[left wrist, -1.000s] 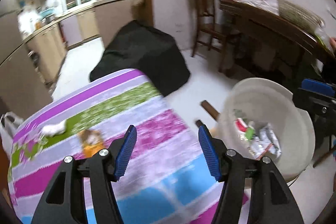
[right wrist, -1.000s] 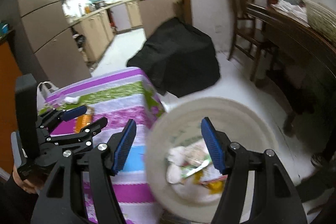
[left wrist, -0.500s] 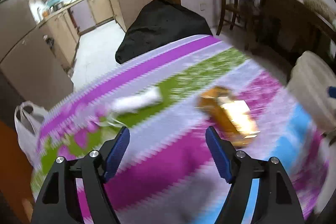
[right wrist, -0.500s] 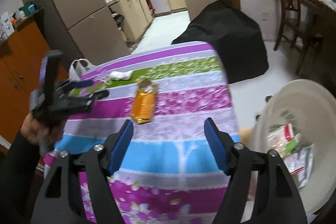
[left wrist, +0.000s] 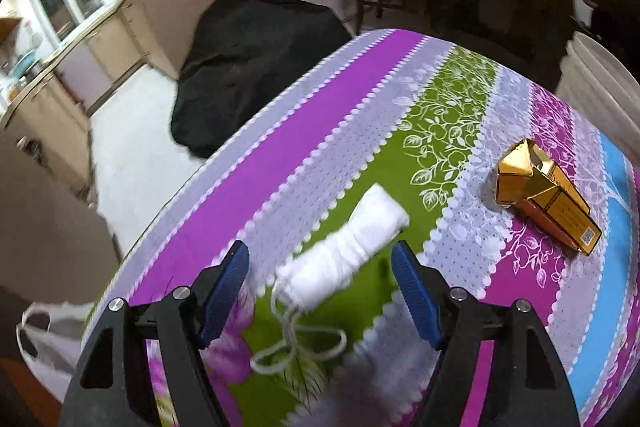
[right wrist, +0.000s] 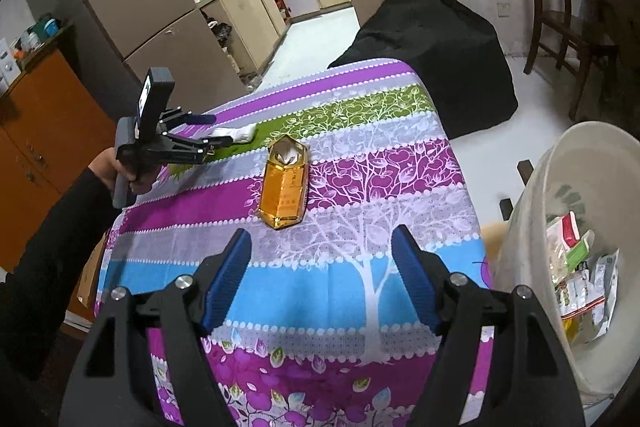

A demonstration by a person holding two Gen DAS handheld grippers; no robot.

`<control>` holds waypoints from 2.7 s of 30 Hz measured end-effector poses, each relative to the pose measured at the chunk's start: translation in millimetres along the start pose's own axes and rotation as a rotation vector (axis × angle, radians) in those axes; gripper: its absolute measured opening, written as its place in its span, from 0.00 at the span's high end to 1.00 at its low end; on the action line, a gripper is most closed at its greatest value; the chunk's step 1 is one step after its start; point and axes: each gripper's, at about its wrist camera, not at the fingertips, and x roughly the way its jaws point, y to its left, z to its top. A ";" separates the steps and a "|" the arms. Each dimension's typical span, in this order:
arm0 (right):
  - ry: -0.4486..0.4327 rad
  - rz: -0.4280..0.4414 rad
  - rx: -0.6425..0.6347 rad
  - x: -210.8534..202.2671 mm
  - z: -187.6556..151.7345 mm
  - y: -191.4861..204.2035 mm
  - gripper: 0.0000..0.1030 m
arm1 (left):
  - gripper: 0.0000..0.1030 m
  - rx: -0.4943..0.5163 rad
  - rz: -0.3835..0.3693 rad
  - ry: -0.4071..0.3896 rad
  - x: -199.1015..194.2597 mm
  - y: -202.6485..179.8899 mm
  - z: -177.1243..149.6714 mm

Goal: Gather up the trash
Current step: 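Grasp the white rolled item with the left gripper while the right gripper grasps the gold wrapper box, then carry the white item and gold box over the white bucket with both grippers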

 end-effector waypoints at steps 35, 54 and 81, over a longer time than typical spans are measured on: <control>0.157 -0.087 -0.179 134.7 21.2 68.0 0.54 | 0.72 -0.516 0.462 -0.089 -106.2 -79.6 -64.6; -0.030 -0.233 -0.062 -93.4 -9.7 -54.7 0.53 | 0.72 -0.288 0.441 -0.228 -158.2 -244.0 30.0; 0.051 -0.370 0.140 -159.8 -26.3 -222.8 0.53 | 0.72 0.035 0.212 -0.229 -83.0 -469.7 210.8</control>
